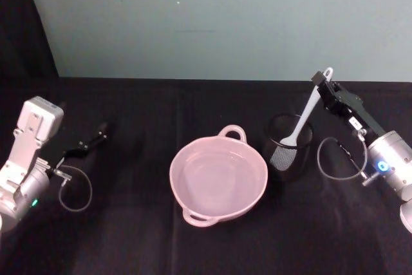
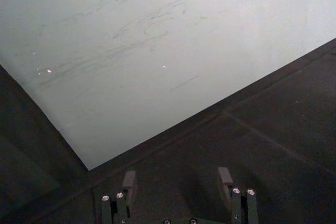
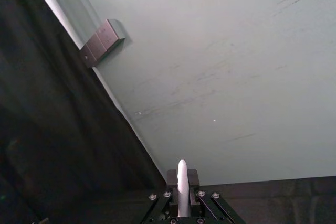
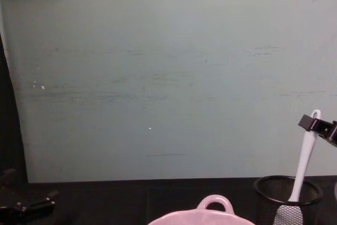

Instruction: Use the one hand to pick up the spoon and stir the clear water in the bowl.

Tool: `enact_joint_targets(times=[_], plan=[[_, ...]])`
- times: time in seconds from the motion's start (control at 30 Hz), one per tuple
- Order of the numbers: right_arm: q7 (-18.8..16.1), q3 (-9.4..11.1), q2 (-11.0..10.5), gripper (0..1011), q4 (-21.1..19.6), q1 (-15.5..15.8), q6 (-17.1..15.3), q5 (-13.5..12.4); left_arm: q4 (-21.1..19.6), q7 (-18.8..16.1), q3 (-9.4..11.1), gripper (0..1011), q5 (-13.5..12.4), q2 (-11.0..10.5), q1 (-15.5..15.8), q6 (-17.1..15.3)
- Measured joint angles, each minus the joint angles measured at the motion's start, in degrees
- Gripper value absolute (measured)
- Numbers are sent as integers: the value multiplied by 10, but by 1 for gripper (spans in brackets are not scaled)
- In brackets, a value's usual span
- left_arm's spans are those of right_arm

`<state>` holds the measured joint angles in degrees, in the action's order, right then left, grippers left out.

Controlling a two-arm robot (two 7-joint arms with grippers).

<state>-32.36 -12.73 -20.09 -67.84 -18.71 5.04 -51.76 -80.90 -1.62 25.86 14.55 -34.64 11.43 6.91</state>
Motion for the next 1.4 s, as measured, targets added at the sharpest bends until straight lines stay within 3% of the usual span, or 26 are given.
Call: enact_joint_targets(times=[1.07,1.4], plan=[[-23,-9,5,122,32,-9,0,-12,0,0,0,1005,0,0,0,0],[-21,-8,5,425,31,-9,0,-11,0,0,0,1005,0,0,0,0]])
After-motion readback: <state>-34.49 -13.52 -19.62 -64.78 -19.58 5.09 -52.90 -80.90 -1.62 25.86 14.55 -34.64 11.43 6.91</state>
